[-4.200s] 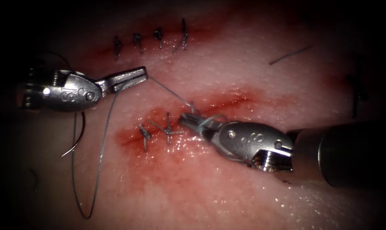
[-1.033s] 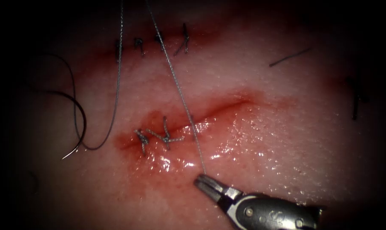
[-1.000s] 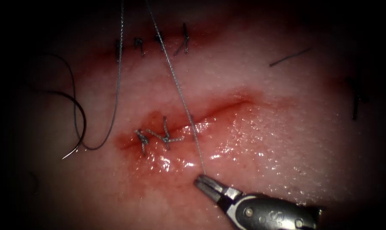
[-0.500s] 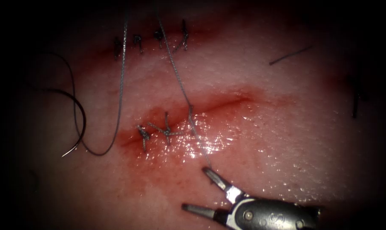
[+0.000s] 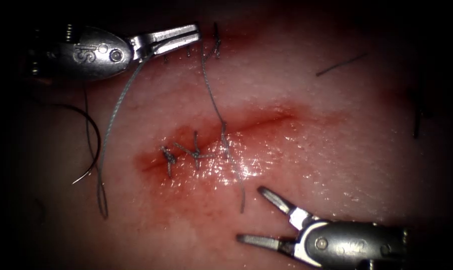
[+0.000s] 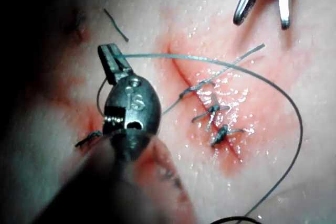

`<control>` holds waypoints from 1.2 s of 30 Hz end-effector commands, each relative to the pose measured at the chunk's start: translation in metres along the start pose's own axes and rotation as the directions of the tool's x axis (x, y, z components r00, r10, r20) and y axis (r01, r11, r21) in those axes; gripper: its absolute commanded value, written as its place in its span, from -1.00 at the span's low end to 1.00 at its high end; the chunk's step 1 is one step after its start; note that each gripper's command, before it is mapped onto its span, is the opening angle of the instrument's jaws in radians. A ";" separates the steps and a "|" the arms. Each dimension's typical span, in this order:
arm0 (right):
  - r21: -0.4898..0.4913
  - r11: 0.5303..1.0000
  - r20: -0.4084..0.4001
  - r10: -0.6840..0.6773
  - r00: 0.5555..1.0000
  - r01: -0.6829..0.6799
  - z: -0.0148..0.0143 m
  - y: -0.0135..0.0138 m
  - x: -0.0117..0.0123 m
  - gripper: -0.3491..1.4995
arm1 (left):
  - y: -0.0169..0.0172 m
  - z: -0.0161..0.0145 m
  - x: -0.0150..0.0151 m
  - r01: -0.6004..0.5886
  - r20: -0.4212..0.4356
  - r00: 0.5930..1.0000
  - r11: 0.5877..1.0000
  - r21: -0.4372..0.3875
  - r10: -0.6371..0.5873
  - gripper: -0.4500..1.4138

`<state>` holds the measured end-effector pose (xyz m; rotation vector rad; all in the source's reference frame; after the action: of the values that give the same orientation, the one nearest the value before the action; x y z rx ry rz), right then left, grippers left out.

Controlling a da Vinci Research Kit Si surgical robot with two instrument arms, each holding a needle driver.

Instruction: Wound Closure

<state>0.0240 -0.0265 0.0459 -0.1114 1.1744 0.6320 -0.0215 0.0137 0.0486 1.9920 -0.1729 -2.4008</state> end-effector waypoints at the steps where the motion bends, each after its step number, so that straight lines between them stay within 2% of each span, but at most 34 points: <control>1: 0.066 0.998 -0.014 0.007 1.000 -0.006 0.0008 0.0006 0.0004 -0.87 | 0.0009 0.0005 0.0000 0.019 -0.016 1.000 1.000 -0.016 -0.019 -1.00; 2: 0.120 0.993 -0.027 0.017 1.000 -0.013 0.0013 0.0018 0.0013 -0.89 | 0.0023 0.0001 0.0009 0.034 -0.043 0.998 0.999 -0.041 -0.036 -1.00; 7: 0.188 0.982 -0.051 0.036 0.998 -0.025 0.0029 0.0043 0.0027 -0.84 | 0.0044 -0.0006 0.0022 0.062 -0.067 0.996 0.996 -0.071 -0.066 -1.00; 8: 0.193 0.981 -0.043 0.036 0.998 -0.027 0.0034 0.0047 0.0028 -0.96 | 0.0049 -0.0007 0.0024 0.063 -0.073 0.995 0.995 -0.078 -0.069 -1.00; 9: 0.187 0.982 -0.027 0.028 0.999 -0.023 0.0038 0.0050 0.0028 -0.98 | 0.0054 -0.0008 0.0026 0.072 -0.076 0.994 0.994 -0.084 -0.079 -1.00; 14: 0.199 0.980 0.048 0.012 0.999 -0.021 0.0071 0.0066 0.0019 -0.98 | 0.0075 -0.0007 0.0029 0.099 -0.086 0.990 0.989 -0.106 -0.108 -1.00; 16: 0.249 0.968 0.069 0.024 0.997 -0.041 0.0084 0.0070 0.0011 -1.00 | 0.0082 -0.0006 0.0029 0.115 -0.087 0.988 0.987 -0.113 -0.125 -1.00; 23: 0.335 0.937 0.063 0.080 0.995 -0.096 0.0126 0.0089 -0.0013 -1.00 | 0.0103 0.0002 0.0026 0.181 -0.108 0.974 0.970 -0.162 -0.199 -1.00; 27: 0.349 0.922 0.011 0.174 0.985 -0.167 0.0149 0.0094 -0.0019 -1.00 | 0.0112 0.0004 0.0024 0.246 -0.111 0.956 0.948 -0.200 -0.271 -1.00; 30: 0.386 0.900 -0.061 0.246 0.967 -0.205 0.0161 0.0098 -0.0017 -1.00 | 0.0117 0.0006 0.0018 0.272 -0.108 0.948 0.938 -0.215 -0.300 -1.00; 36: 0.490 0.832 -0.149 0.375 0.915 -0.261 0.0169 0.0105 -0.0008 -1.00 | 0.0120 0.0007 -0.0002 0.312 -0.083 0.938 0.926 -0.214 -0.336 -1.00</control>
<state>0.0313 -0.0109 0.0556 0.4462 1.5801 0.6266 -0.0222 0.0023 0.0501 2.2039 0.4229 -2.3506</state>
